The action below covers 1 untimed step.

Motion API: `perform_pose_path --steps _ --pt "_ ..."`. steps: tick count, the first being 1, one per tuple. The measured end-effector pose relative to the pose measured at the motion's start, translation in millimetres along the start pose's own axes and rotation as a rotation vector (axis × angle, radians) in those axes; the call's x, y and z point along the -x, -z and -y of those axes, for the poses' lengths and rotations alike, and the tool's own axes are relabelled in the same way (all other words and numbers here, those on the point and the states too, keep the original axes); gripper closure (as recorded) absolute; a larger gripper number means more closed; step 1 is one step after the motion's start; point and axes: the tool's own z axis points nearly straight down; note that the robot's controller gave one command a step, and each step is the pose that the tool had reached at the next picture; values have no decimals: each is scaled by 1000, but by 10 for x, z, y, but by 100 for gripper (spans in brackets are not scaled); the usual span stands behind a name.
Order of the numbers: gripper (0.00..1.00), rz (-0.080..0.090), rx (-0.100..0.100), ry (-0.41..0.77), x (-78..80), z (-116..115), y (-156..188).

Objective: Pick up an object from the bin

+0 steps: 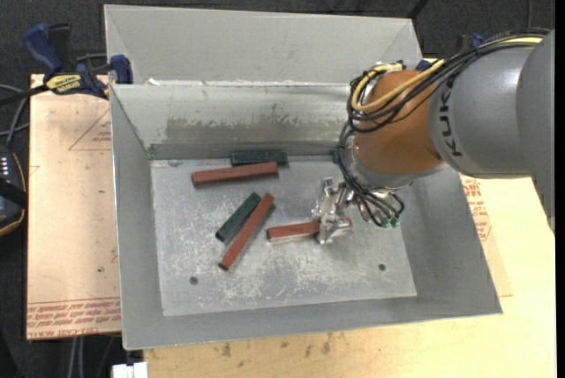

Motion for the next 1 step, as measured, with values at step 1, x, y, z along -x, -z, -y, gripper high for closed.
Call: perform_pose_path --steps 1 --pt "100 0 0 0 0 0 0"
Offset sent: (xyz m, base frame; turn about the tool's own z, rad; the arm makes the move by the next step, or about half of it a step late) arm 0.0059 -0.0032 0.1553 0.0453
